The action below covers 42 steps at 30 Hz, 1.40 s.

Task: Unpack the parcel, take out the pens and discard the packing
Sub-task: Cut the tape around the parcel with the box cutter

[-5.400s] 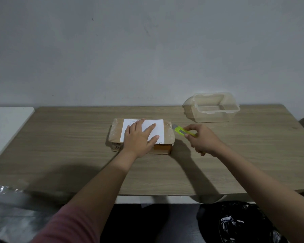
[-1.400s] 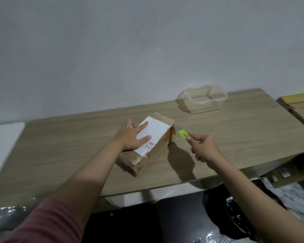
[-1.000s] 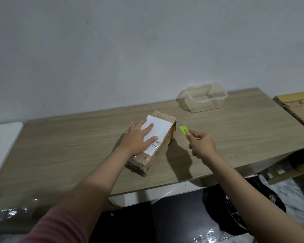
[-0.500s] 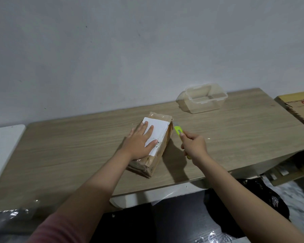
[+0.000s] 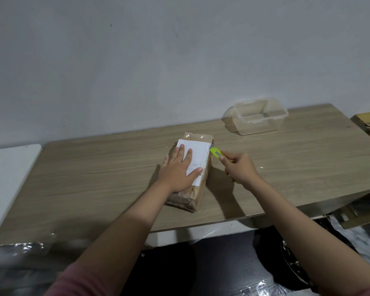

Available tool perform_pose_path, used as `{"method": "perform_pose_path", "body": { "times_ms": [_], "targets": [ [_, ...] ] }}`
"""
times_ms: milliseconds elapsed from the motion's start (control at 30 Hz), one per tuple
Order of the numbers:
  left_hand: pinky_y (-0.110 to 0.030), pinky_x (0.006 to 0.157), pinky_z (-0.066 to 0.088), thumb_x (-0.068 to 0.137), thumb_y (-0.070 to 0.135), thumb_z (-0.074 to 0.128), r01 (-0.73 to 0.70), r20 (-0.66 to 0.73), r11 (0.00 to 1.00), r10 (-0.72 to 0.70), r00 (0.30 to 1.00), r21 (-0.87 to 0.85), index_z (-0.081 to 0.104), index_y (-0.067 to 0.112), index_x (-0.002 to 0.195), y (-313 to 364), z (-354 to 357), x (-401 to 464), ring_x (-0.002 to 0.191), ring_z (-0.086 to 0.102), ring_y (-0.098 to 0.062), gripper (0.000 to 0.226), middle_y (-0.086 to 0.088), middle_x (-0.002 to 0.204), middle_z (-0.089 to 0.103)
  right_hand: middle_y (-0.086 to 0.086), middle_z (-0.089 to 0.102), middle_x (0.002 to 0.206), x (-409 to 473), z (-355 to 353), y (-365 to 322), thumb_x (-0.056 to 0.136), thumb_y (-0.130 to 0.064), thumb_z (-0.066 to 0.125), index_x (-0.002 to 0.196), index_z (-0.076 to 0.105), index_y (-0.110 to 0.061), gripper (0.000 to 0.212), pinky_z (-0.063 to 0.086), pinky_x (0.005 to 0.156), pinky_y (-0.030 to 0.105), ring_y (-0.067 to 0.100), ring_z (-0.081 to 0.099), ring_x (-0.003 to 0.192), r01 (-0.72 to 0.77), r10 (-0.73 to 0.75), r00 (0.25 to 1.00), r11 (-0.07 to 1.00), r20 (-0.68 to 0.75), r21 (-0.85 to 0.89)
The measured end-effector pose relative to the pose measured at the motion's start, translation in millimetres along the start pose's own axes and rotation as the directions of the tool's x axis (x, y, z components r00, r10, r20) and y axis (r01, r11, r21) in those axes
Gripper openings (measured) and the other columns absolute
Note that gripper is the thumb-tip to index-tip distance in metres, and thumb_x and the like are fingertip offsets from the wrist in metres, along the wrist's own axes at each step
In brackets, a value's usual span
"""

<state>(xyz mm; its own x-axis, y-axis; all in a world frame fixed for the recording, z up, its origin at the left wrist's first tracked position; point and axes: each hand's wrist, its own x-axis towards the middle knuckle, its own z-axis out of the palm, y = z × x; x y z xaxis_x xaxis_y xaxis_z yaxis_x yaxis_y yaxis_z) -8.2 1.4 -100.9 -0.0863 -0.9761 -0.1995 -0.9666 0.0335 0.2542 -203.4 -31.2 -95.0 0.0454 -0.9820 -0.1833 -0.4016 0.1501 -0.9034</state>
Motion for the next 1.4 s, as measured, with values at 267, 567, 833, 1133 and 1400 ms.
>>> {"method": "perform_pose_path", "body": {
  "times_ms": [267, 567, 833, 1133, 1400],
  "targets": [
    [-0.044, 0.118, -0.004, 0.092, 0.064, 0.021, 0.096, -0.030, 0.995, -0.096, 0.995, -0.015, -0.003, 0.023, 0.151, 14.0, 7.6, 8.1, 0.146, -0.017, -0.017, 0.076, -0.004, 0.159, -0.015, -0.003, 0.047, 0.049, -3.0, -14.4, -0.2, 0.093, -0.025, 0.057, 0.125, 0.061, -0.018, 0.033, 0.037, 0.036, 0.021, 0.009, 0.041, 0.038, 0.055, -0.047, 0.994, 0.995, 0.097, -0.079],
    [-0.042, 0.118, -0.002, 0.092, 0.063, 0.022, 0.107, -0.044, 0.994, -0.108, 0.993, -0.026, -0.002, 0.022, 0.151, 16.9, 8.3, 10.1, 0.146, -0.015, -0.017, 0.076, -0.004, 0.159, -0.014, -0.013, 0.046, 0.034, -21.5, -16.3, 21.0, 0.093, -0.027, 0.057, 0.126, 0.061, -0.020, 0.034, 0.036, 0.036, 0.020, 0.003, 0.040, 0.032, 0.039, -0.034, 0.995, 0.998, 0.097, -0.047],
    [-0.043, 0.118, 0.000, 0.093, 0.061, 0.022, 0.122, -0.046, 0.987, -0.127, 0.991, -0.101, -0.001, 0.023, 0.151, 18.0, 6.8, 8.3, 0.146, -0.015, -0.016, 0.073, -0.003, 0.159, -0.014, -0.001, 0.044, 0.050, -25.8, -21.6, 15.9, 0.092, -0.023, 0.058, 0.122, 0.064, -0.020, 0.030, 0.033, 0.033, 0.018, 0.002, 0.037, 0.031, 0.039, -0.038, 0.998, 0.999, 0.059, -0.015],
    [-0.044, 0.118, 0.001, 0.094, 0.061, 0.021, 0.146, -0.052, 0.983, -0.153, 0.987, -0.112, -0.002, 0.022, 0.151, 20.7, 7.2, 11.4, 0.146, -0.016, -0.016, 0.073, -0.004, 0.159, -0.015, -0.009, 0.049, 0.047, -22.8, -16.6, 10.8, 0.092, -0.025, 0.058, 0.122, 0.065, -0.020, 0.030, 0.037, 0.036, 0.022, 0.008, 0.044, 0.036, 0.069, -0.064, 0.997, 0.990, 0.038, -0.126],
    [-0.043, 0.118, 0.000, 0.097, 0.050, 0.019, 0.130, -0.038, 0.986, -0.134, 0.990, -0.101, -0.002, 0.023, 0.151, 20.6, 9.0, 12.4, 0.146, -0.016, -0.017, 0.064, -0.003, 0.159, -0.015, -0.008, 0.055, 0.054, -6.9, -11.1, -23.1, 0.093, -0.028, 0.054, 0.121, 0.064, -0.020, 0.031, 0.049, 0.056, 0.028, 0.018, 0.052, 0.037, 0.111, -0.080, 0.992, 0.926, 0.101, -0.361]
  ]
}}
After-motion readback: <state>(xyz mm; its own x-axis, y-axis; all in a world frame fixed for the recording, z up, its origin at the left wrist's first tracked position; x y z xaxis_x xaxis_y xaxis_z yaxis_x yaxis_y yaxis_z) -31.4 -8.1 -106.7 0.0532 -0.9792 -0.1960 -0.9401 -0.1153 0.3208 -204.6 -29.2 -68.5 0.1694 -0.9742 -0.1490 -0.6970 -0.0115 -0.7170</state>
